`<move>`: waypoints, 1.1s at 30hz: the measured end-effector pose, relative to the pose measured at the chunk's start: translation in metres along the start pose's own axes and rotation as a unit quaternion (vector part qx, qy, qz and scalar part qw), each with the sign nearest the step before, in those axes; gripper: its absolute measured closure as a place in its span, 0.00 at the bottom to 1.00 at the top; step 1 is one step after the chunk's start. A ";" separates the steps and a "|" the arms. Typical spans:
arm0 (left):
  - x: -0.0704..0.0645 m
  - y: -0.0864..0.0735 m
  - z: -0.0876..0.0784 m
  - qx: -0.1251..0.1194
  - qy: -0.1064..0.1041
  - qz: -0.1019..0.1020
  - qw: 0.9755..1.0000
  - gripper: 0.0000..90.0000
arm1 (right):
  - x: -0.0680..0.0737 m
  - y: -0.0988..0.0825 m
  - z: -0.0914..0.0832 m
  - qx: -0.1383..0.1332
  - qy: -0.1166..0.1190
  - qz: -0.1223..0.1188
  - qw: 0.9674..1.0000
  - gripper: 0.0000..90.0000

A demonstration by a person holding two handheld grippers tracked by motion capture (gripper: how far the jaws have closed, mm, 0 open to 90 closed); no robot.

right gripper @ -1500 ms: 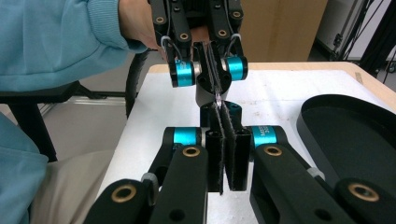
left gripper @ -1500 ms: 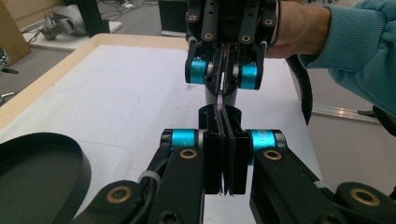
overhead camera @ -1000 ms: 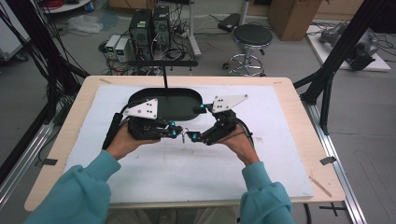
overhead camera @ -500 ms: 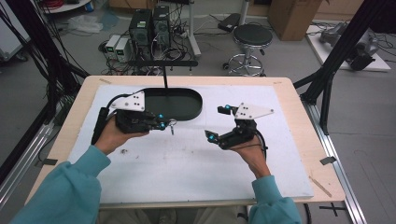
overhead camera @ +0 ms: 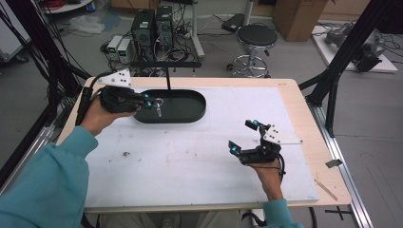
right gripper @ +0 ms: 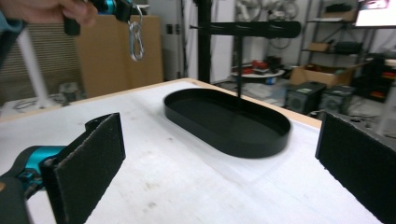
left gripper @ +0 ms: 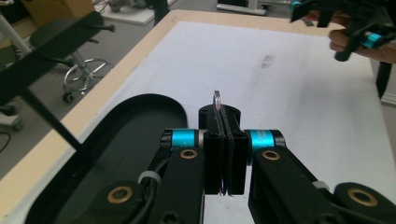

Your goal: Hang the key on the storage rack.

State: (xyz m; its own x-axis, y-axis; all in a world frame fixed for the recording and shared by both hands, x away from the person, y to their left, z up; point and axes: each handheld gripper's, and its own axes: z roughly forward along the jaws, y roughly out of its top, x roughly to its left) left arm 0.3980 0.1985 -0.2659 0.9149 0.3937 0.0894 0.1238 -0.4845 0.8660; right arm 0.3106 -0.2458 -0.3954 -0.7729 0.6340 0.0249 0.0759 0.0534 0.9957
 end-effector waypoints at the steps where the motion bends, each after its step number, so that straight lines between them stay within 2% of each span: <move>1: 0.004 0.003 -0.001 0.006 0.005 0.002 1.000 0.98 | -0.001 -0.005 -0.006 -0.004 -0.016 -0.007 1.000 0.01; 2: 0.009 0.005 -0.001 0.007 0.006 0.001 1.000 0.98 | -0.001 -0.005 -0.006 -0.004 -0.016 -0.007 1.000 0.01; 4: 0.018 0.009 -0.003 0.012 0.012 0.001 1.000 0.98 | -0.002 -0.009 -0.012 -0.005 -0.031 -0.010 0.999 0.01; 11: 0.047 0.016 -0.003 0.027 0.032 -0.012 0.999 0.98 | -0.007 -0.027 -0.022 -0.020 -0.046 -0.020 0.999 0.01; 15: 0.059 0.019 0.000 0.043 0.039 -0.011 0.998 0.98 | -0.010 -0.036 -0.026 -0.028 -0.052 -0.010 0.998 0.01; 17: 0.063 0.022 0.002 0.042 0.041 -0.014 0.998 0.98 | -0.012 -0.042 -0.028 -0.034 -0.057 -0.007 0.998 0.01; 22: 0.071 0.030 0.007 0.062 0.049 -0.003 0.997 0.98 | -0.014 -0.050 -0.031 -0.034 -0.061 0.000 0.998 0.01; 27: 0.077 0.036 0.010 0.074 0.059 -0.001 0.996 0.98 | -0.017 -0.055 -0.036 -0.043 -0.073 -0.004 0.996 0.01; 33: 0.084 0.040 0.017 0.082 0.066 -0.004 0.994 0.98 | -0.018 -0.058 -0.038 -0.047 -0.074 -0.010 0.996 0.01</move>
State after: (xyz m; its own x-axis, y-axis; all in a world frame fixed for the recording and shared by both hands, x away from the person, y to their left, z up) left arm 0.4861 0.1987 -0.2326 0.8570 0.4913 0.1557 0.2018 -0.5978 0.7758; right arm 0.2959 -0.2896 -0.4505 -0.6723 0.7403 -0.0009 -0.0029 -0.0014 1.0000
